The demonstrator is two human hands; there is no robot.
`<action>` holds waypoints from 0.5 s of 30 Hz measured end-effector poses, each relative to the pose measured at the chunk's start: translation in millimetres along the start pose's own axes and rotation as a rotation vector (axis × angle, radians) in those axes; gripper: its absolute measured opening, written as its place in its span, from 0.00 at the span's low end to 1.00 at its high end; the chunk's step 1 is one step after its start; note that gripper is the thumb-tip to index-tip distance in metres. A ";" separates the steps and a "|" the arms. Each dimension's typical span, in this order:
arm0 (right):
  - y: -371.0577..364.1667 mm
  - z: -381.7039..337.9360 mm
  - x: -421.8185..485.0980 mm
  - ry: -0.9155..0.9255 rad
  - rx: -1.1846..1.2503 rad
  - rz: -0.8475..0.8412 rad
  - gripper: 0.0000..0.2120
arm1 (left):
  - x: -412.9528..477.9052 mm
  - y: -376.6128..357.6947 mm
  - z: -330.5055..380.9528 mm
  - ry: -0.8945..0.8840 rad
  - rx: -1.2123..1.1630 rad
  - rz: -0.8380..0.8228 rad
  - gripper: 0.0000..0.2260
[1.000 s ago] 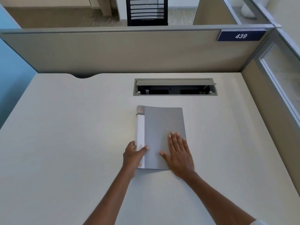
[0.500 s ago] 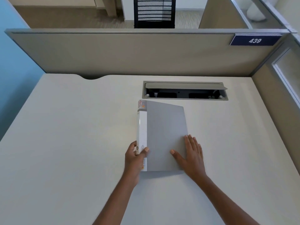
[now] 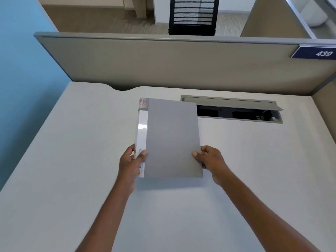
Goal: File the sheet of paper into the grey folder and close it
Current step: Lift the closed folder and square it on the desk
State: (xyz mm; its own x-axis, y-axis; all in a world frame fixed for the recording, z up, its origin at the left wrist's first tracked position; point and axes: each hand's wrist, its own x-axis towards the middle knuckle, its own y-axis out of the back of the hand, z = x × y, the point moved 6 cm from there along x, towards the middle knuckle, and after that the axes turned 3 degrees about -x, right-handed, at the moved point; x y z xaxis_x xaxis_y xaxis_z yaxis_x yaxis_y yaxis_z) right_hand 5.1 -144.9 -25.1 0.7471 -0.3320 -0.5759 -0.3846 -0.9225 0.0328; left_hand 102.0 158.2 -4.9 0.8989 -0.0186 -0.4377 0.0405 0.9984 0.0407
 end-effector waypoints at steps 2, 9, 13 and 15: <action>-20.4 -14.2 11.7 0.007 -0.030 -0.019 0.07 | 17.0 15.2 8.8 -0.018 0.024 0.017 0.05; -108.4 -60.4 66.2 0.004 -0.129 -0.065 0.13 | 91.4 73.4 50.6 -0.078 0.182 0.093 0.12; -159.6 -80.8 99.5 0.004 -0.114 -0.079 0.16 | 137.6 105.9 73.4 -0.112 0.241 0.158 0.09; -182.1 -89.4 115.6 0.019 -0.102 -0.094 0.12 | 159.3 121.1 83.2 -0.116 0.242 0.189 0.07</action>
State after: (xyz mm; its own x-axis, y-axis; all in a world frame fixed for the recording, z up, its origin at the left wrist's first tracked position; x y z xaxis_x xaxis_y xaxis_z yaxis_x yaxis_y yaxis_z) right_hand 209.9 -32.9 -24.6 0.7879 -0.2457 -0.5646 -0.2557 -0.9647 0.0631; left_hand 286.4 271.6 5.1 0.9434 0.1462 -0.2976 -0.0420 0.9430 0.3302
